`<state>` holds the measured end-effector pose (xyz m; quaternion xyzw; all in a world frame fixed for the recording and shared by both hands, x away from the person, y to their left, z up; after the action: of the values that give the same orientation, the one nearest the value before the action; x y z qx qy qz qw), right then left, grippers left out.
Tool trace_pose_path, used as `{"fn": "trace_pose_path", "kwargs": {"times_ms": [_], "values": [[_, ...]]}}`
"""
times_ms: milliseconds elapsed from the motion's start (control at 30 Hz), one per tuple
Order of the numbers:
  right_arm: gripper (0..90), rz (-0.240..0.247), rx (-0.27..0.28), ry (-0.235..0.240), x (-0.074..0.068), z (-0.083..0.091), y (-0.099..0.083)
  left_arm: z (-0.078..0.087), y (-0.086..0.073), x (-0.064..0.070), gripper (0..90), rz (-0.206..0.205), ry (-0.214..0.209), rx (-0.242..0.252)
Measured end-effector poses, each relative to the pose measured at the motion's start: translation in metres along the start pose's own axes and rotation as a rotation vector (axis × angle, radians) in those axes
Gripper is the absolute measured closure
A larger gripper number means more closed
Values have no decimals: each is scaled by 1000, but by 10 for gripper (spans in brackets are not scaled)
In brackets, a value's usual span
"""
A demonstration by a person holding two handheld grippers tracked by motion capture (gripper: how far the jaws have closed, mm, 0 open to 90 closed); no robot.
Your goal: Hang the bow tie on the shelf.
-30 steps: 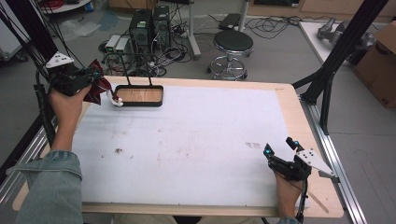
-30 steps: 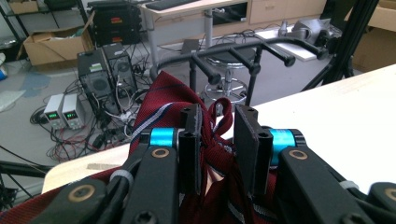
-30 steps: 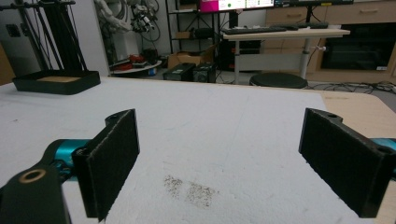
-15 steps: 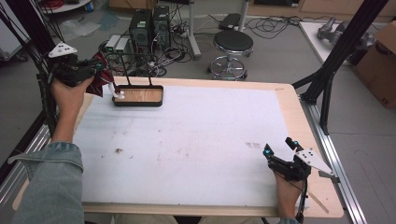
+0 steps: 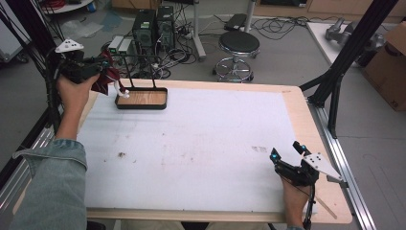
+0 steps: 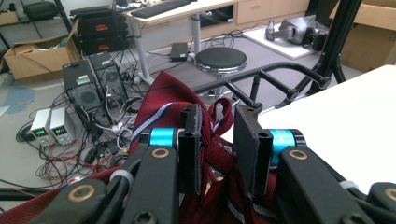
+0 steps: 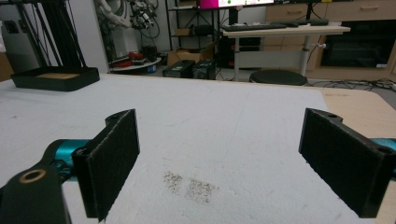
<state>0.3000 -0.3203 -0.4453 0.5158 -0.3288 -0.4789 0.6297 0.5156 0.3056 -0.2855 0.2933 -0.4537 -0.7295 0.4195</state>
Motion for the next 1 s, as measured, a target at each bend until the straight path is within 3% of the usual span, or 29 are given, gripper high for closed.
{"fn": "trace_pose_path", "kwargs": {"times_ms": [433,633,1000], "values": [[114,21,-8,-16,-1,0,0,-14,4,-12,718,2,1,-17],[114,57,-22,-10,-5,-2,0,-19,6,-17,718,6,-3,-12],[114,40,-23,-11,-4,-2,-1,-23,-3,-33,718,28,35,-45]]}}
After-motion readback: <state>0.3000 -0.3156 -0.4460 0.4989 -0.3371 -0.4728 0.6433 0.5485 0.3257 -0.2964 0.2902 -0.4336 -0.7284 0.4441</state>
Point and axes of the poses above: each handheld gripper's, and its own axes: z roughly backward along the jaws, y roughly out of its top, x roughly to its right, the point moved 4 cm from there along -z, roughly forward along the jaws, and after that the axes turned 7 degrees about -x, right-handed, at the moved point
